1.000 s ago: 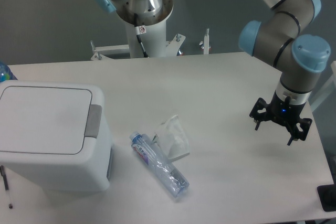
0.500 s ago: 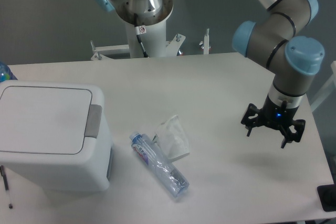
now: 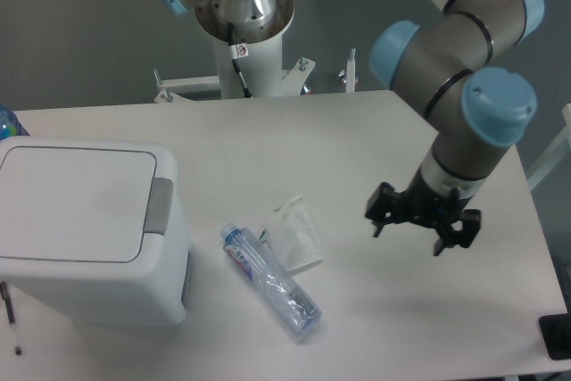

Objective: Open the trash can
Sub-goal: 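Move the gripper toward the trash can, passing over the water bottle, then lower the gripper onto the grey handle at the trash can lid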

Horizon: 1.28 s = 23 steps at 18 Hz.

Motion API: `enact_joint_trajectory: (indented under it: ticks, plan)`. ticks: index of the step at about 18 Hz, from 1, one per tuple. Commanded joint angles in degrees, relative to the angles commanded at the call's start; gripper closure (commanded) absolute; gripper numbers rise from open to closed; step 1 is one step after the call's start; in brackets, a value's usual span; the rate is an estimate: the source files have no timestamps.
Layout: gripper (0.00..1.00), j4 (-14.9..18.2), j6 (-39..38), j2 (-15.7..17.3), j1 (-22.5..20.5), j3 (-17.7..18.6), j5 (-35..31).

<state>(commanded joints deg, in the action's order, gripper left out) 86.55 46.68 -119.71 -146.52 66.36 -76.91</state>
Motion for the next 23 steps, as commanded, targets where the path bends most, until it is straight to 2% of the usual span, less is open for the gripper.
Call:
enact_joint_trajectory:
  ticks: [2,4,10,12,16,20,23]
  plan:
    - [0.00,2.6,-3.0,0.1,0.8,-1.8,1.2]
    - [0.00,3.9,-7.5,-0.3,1.8,-3.8,1.4]
    - [0.00,4.4,-12.7,0.1,5.4,-5.5,3.7]
    - [0.00,6.1,-14.2,0.3,6.0,-6.9,5.4]
    - [0.00,7.5,-14.7,2.0,7.4,-7.3,7.9]
    - [0.00,10.6,-14.8,4.4,7.6,-7.3,10.0]
    - [0.00,11.1,-14.8,5.6,9.1,-7.2,10.1]
